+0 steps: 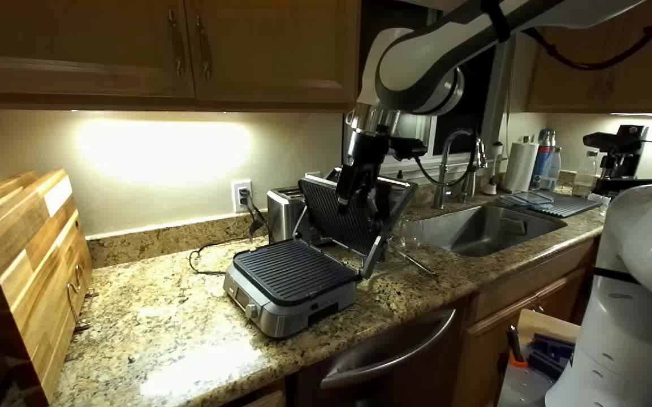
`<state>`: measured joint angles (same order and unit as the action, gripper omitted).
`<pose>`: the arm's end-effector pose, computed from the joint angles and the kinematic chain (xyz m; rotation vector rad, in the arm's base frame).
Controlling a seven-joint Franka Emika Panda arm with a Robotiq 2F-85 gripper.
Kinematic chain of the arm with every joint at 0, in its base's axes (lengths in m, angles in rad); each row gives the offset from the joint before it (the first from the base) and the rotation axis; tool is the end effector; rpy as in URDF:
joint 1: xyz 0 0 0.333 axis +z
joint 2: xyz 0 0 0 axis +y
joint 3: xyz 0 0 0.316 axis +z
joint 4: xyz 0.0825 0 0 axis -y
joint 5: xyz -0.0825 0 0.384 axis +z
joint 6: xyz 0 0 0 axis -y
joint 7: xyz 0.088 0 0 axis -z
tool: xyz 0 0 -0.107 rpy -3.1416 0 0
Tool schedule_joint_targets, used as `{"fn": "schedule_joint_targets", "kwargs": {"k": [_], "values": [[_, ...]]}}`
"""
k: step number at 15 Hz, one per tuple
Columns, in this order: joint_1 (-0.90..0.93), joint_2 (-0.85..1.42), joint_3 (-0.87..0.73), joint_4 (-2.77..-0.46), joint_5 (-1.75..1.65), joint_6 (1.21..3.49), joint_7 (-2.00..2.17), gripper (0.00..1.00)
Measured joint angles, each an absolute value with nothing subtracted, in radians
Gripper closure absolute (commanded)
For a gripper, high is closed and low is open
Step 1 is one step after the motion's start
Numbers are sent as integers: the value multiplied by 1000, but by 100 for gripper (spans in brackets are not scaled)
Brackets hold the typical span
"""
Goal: Close the sandwich maker
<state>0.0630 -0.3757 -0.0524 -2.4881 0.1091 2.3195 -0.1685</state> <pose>0.4406 0.0062 0.4433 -3.0291 -0.1739 -0.3251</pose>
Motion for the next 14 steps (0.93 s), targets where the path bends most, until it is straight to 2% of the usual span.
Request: {"fn": "schedule_joint_targets", "kwargs": {"k": [14], "values": [[53, -376, -48, -2487, 83, 2316, -168, 0]]}}
